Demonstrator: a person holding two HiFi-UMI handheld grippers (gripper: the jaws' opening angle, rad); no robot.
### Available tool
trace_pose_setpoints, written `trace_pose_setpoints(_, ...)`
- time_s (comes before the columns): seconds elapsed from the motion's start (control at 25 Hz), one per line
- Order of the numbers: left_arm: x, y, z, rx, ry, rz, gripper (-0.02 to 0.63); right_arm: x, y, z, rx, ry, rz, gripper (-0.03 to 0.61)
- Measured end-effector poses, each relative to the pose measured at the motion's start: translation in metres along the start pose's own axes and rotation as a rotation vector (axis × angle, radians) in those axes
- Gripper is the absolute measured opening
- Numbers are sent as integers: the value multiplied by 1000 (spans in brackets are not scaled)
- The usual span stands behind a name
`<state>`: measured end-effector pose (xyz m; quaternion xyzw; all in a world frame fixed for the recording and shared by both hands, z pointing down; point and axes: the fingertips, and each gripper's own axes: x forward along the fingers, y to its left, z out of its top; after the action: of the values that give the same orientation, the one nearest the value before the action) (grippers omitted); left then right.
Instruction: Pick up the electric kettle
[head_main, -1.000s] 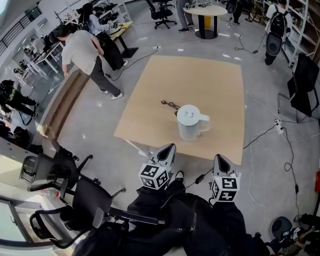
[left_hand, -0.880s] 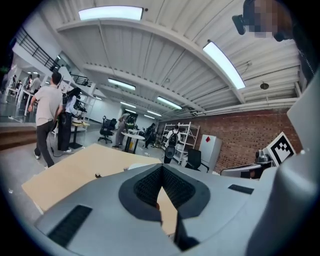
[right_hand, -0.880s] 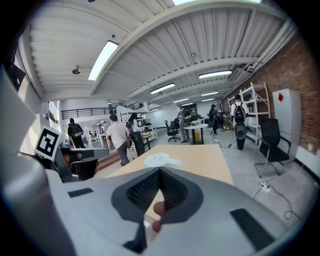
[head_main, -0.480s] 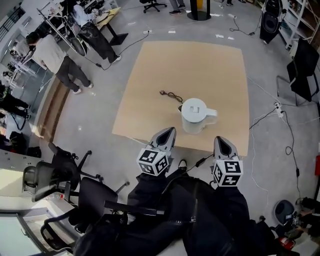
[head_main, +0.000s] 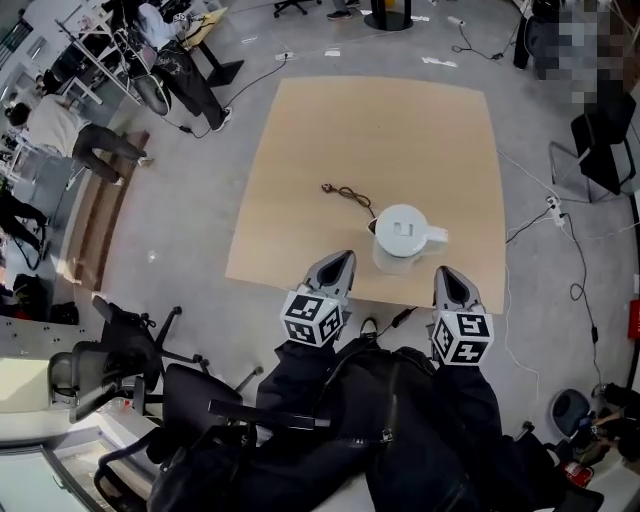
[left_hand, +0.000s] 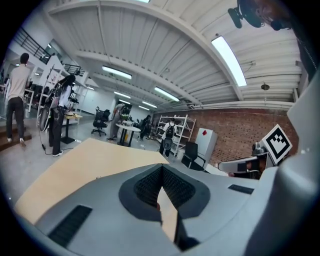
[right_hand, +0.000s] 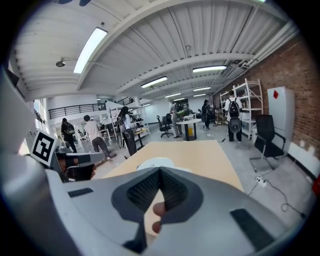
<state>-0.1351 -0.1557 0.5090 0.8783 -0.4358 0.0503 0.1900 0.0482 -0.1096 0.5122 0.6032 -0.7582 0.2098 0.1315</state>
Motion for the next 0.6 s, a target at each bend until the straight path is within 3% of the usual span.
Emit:
trace_pose_setpoints(0.32,13,14,-4,-5,21,19,0,17,-9,-2,-16,42,-20,3)
trace_pose_setpoints(0.6,25,22,-9,15,24,80,0,36,-15,-5,-40,78,19,3)
